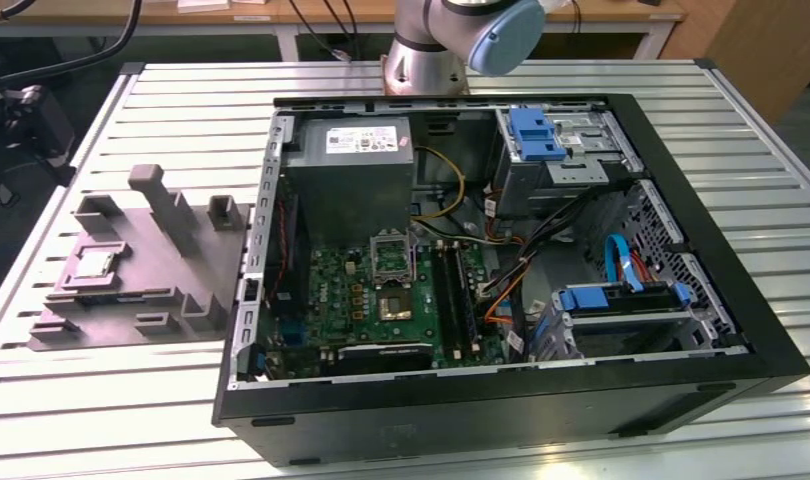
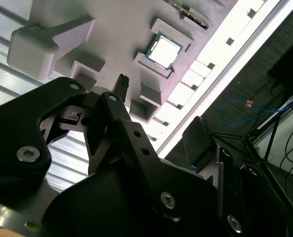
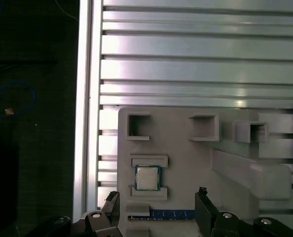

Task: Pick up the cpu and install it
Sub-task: 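Pick up the cpu and move it towards the insertion slot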

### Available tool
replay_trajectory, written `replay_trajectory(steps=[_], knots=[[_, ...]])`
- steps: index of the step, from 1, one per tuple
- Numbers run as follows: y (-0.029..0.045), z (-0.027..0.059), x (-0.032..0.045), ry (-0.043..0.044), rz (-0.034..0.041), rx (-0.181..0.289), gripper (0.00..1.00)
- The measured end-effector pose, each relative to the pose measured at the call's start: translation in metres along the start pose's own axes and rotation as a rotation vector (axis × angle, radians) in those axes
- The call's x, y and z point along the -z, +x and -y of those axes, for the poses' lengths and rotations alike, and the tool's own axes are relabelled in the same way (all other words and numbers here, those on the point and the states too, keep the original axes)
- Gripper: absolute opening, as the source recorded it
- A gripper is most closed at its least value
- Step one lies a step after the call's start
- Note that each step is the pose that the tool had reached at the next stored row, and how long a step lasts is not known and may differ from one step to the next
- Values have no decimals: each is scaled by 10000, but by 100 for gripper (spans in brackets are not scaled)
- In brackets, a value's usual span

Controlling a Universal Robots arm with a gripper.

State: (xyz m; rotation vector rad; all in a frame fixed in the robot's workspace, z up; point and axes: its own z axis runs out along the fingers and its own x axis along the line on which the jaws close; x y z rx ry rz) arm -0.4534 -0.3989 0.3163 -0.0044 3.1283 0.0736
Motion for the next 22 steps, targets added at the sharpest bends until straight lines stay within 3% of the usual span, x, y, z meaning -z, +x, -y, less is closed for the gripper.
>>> replay_trajectory(steps=[22], knots=[[1, 4, -83, 0, 1, 0, 71]])
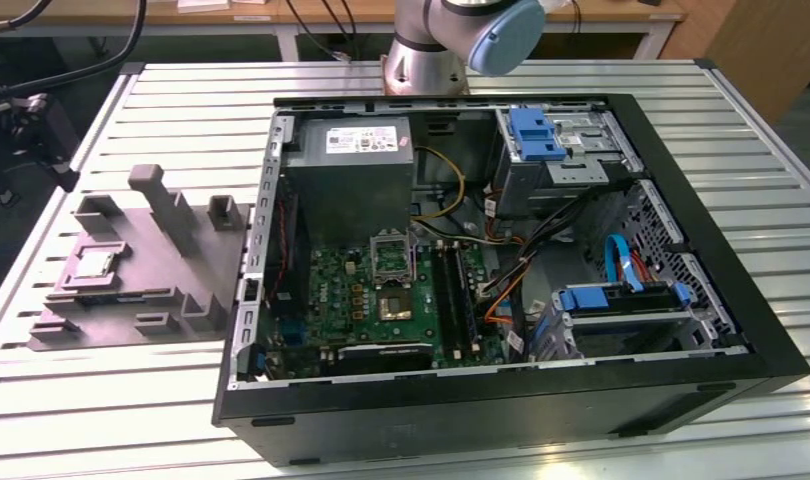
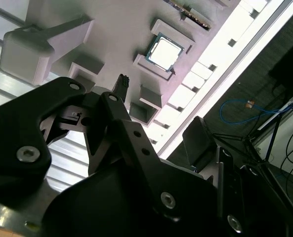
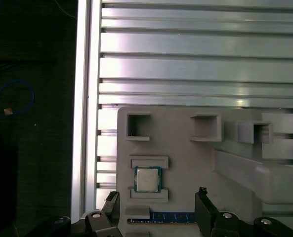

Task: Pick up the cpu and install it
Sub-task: 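Pick up the cpu and move it towards the insertion slot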

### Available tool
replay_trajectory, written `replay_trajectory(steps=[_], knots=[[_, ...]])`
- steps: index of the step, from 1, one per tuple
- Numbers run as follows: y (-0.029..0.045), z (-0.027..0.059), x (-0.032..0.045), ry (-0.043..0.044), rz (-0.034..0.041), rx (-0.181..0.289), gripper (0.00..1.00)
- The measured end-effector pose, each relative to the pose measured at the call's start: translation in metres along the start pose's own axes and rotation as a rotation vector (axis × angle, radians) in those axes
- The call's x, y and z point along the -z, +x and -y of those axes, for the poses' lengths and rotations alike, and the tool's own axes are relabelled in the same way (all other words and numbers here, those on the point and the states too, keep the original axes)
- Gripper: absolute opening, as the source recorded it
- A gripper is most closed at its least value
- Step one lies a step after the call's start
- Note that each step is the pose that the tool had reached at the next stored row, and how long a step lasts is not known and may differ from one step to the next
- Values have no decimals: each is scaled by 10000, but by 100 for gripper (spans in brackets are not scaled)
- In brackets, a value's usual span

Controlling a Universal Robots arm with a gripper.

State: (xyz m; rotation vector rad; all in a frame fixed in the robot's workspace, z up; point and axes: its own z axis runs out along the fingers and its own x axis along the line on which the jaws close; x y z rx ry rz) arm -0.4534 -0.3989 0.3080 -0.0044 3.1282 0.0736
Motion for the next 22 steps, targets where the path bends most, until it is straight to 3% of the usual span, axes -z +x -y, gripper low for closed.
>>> replay_trajectory(steps=[22], knots=[[1, 4, -90, 0, -1, 0, 71]])
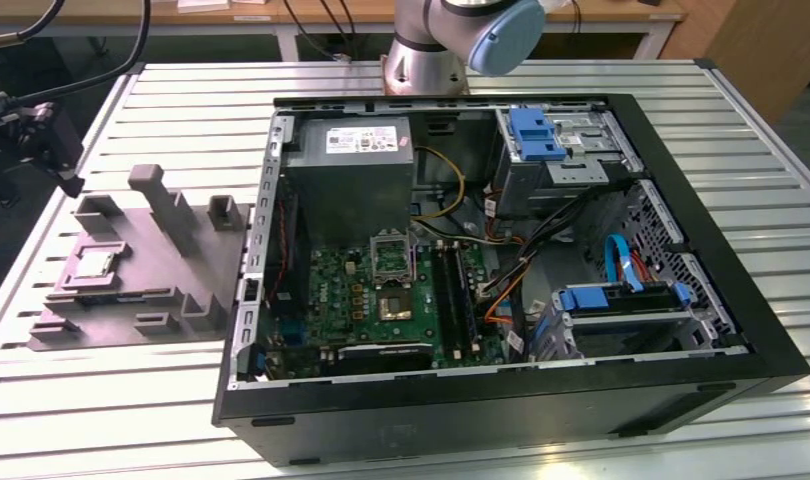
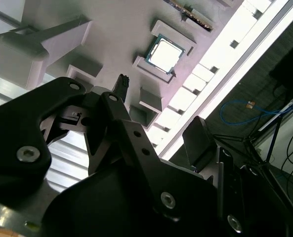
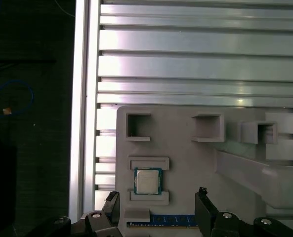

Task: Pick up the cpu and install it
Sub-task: 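Pick up the cpu and move it towards the insertion slot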

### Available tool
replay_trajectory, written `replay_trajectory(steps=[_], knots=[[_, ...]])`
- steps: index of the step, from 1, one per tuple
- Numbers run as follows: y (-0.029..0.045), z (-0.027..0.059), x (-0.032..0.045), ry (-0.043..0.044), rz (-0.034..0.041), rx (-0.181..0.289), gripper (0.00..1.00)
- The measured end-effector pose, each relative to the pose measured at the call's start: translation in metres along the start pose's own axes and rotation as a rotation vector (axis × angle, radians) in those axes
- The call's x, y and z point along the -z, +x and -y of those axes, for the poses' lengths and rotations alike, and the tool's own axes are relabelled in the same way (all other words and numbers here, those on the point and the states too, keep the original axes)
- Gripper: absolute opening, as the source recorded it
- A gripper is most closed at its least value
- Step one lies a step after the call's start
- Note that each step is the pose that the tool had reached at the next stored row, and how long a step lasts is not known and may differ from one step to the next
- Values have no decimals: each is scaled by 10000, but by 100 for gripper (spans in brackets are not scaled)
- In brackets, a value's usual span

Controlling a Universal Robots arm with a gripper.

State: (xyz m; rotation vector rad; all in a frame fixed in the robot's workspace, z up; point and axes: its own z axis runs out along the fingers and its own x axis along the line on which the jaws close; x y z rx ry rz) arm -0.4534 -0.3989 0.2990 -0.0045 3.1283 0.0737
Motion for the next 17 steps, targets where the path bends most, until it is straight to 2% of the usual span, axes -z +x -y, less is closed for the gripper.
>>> replay_trajectory(steps=[16, 17], knots=[[1, 1, -29, 0, 0, -1, 71], [1, 0, -68, 230, 0, 3, 71]])
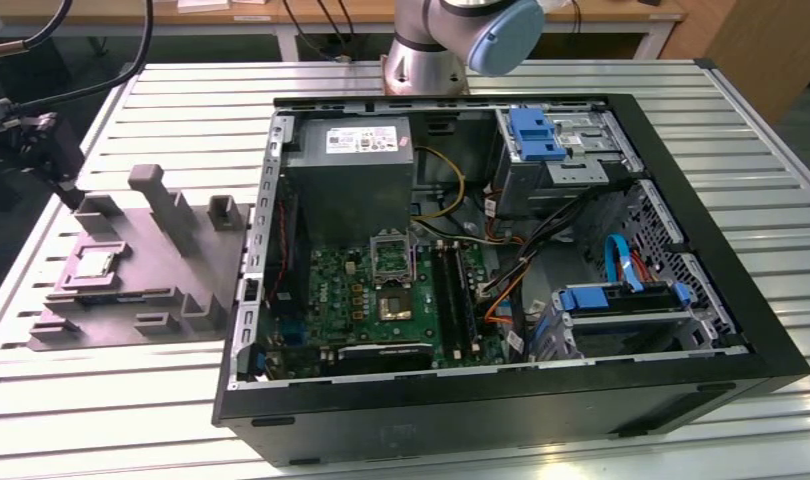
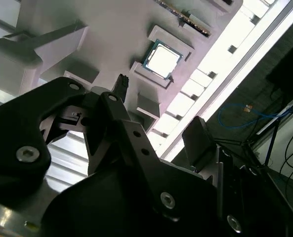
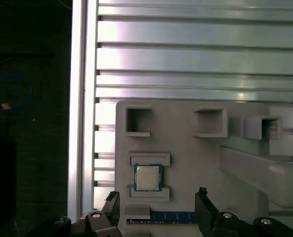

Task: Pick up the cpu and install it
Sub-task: 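Pick up the cpu and move it towards the insertion slot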

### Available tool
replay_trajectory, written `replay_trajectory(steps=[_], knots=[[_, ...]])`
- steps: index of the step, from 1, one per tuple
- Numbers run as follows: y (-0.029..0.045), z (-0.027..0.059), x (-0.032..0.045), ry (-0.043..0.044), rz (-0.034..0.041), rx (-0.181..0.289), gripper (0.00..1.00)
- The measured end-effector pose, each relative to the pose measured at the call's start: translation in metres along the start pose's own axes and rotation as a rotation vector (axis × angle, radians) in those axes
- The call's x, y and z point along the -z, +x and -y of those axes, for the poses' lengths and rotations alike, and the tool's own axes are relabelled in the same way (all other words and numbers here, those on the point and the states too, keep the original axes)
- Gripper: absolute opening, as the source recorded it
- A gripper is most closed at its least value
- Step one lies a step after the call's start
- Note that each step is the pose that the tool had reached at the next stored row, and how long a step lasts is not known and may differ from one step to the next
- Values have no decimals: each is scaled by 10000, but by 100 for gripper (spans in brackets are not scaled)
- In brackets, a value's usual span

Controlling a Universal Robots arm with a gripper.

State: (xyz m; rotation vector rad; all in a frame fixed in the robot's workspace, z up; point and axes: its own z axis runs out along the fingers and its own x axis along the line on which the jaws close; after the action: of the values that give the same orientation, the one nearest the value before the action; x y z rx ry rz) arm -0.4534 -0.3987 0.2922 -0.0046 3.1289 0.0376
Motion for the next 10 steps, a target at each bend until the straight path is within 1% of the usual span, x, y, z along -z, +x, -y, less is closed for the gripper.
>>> replay_trajectory(steps=[1, 2, 3, 4, 7, 8, 10], knots=[[0, 0, 0, 136, -1, 1, 99], [0, 0, 0, 164, 0, 2, 99], [0, 0, 0, 210, 0, 3, 50], [0, 0, 0, 257, 0, 3, 44], [0, 0, 0, 395, -2, 5, 44], [0, 0, 0, 427, -3, 5, 44], [0, 0, 0, 421, -1, 6, 44]])
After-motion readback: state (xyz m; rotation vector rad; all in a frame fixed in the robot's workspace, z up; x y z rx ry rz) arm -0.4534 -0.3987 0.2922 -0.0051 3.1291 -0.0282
